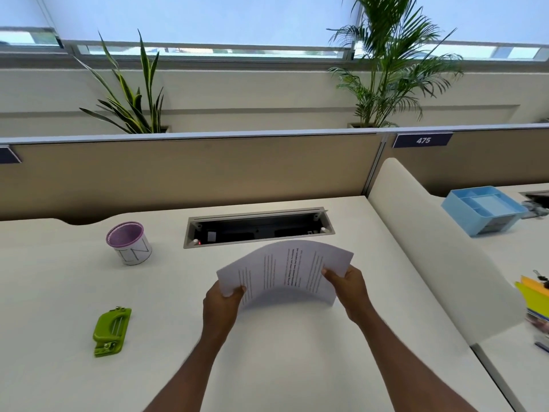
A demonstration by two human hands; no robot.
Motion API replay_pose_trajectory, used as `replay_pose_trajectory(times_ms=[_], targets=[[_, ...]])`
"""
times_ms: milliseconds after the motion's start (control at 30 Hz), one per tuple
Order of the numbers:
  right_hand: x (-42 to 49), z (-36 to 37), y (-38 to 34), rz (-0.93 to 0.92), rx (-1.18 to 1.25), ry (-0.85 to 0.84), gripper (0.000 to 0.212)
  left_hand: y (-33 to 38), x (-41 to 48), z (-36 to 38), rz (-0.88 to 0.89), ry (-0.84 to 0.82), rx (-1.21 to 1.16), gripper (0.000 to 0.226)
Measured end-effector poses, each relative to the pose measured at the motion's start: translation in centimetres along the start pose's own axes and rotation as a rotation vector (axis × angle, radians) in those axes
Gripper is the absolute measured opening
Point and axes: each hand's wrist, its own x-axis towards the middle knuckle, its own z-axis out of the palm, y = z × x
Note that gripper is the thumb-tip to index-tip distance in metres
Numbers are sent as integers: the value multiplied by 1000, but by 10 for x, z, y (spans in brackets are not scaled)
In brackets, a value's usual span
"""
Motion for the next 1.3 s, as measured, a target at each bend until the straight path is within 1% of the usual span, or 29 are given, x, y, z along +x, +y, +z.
replay_pose_trajectory(times_ms=[100,167,233,333,433,500,567,667,800,833,900,967,1033,1133,1233,1300], targets=[[1,-6,-2,-24,-77,21,10,1,1,-4,4,-25,-15,23],[4,-10,-15,-72,-148,17,7,10,6,-8,17,-43,-36,21],[10,-16,-35,-144,-260,-18,16,26,13,-14,28,-49,-101,14],[22,-23,-71,-251,-423,-111,23,53,27,-26,57,-79,-178,14],[33,-28,-105,-327,-551,-143,24,78,39,-36,92,-79,-220,11],[39,-31,-121,-347,-637,-150,19,92,43,-41,113,-112,-248,11],[42,-29,-135,-365,-717,-194,15,101,44,-40,126,-193,-184,10],[40,-18,-152,-396,-829,-274,19,110,39,-34,185,-336,-8,8],[36,-3,-163,-460,-905,-319,20,126,25,-19,274,-481,108,26],[35,1,-165,-466,-917,-332,20,128,22,-15,311,-488,152,24],[32,7,-168,-476,-942,-363,20,131,18,-6,388,-460,232,10],[29,12,-173,-480,-962,-393,19,131,16,1,409,-413,250,18],[26,15,-177,-480,-970,-412,18,132,16,4,395,-386,231,26],[24,12,-185,-469,-928,-387,15,135,18,1,398,-357,175,33],[31,-7,-191,-357,-832,-344,14,139,22,-7,378,-277,61,39],[37,-25,-193,-319,-762,-317,13,140,27,-16,349,-229,-12,39]])
